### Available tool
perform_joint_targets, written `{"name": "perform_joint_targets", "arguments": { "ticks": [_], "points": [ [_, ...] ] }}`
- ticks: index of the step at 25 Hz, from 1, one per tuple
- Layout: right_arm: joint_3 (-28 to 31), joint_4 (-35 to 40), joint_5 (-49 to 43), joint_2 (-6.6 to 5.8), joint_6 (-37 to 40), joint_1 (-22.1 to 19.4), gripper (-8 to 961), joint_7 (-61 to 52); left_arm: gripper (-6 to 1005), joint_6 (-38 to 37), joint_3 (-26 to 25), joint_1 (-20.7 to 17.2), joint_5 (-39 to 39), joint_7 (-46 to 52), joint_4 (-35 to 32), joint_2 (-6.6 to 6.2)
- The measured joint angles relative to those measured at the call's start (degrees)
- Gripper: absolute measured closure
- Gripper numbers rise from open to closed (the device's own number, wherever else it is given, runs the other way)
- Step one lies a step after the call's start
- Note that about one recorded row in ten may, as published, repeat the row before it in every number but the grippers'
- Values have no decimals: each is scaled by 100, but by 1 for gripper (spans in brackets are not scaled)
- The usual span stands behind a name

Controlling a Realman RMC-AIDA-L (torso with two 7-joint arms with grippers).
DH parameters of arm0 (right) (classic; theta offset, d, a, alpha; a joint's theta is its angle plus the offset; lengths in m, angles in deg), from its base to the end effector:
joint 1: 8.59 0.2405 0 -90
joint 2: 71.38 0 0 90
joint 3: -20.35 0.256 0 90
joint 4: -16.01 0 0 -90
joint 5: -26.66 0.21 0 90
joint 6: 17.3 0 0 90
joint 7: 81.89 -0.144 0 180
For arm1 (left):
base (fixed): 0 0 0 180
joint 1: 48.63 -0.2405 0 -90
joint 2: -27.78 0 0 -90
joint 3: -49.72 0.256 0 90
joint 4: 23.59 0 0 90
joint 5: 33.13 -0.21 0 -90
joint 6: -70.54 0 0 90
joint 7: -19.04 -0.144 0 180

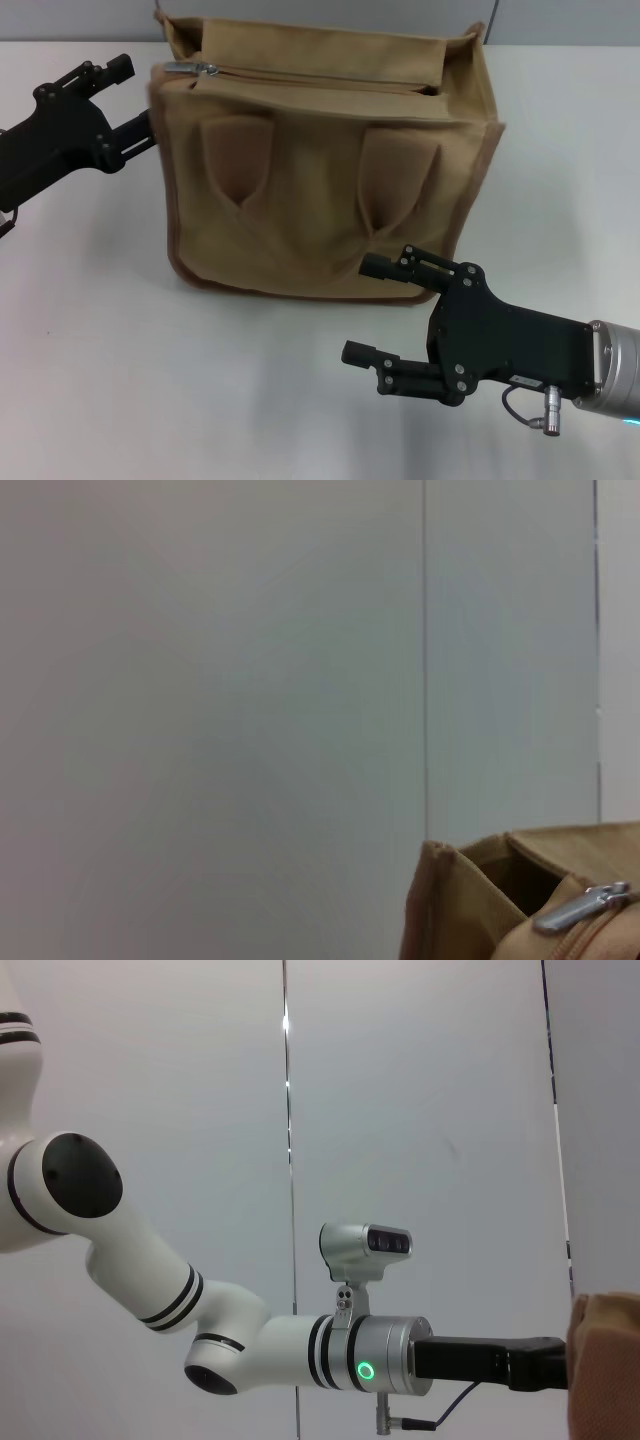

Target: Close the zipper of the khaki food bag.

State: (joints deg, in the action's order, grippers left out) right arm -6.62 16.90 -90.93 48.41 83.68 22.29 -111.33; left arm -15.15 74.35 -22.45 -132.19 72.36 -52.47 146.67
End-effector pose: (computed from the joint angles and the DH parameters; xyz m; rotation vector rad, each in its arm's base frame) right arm 0.2366 0.2385 -0.0756 -2.6523 0.0981 1.2848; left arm -0.2974 0.3302 0.0355 -2.2090 -0.3746 -0.8842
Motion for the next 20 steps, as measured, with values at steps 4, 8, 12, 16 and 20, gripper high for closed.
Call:
{"name": "perform_joint_targets", "arguments": {
  "ticks": [4, 8, 12, 16, 20],
  "points": [
    [7, -1, 0, 0, -13, 55, 162, 0, 273, 86, -5, -6, 187, -3, 65, 6],
    [15, -1, 0, -1, -40, 73, 162, 0, 273, 35, 6, -27, 282, -6, 66, 6],
    [74, 0, 0, -1, -57, 75, 162, 0, 273, -93, 13, -59, 405, -6, 122, 2],
    [99, 0, 0, 0, -130, 87, 162, 0, 273, -222, 15, -80, 511, -6, 191, -5],
    [140, -4, -1, -1, -177, 93, 162, 0, 274, -333, 3, -56, 520, 21, 224, -7]
  ]
}}
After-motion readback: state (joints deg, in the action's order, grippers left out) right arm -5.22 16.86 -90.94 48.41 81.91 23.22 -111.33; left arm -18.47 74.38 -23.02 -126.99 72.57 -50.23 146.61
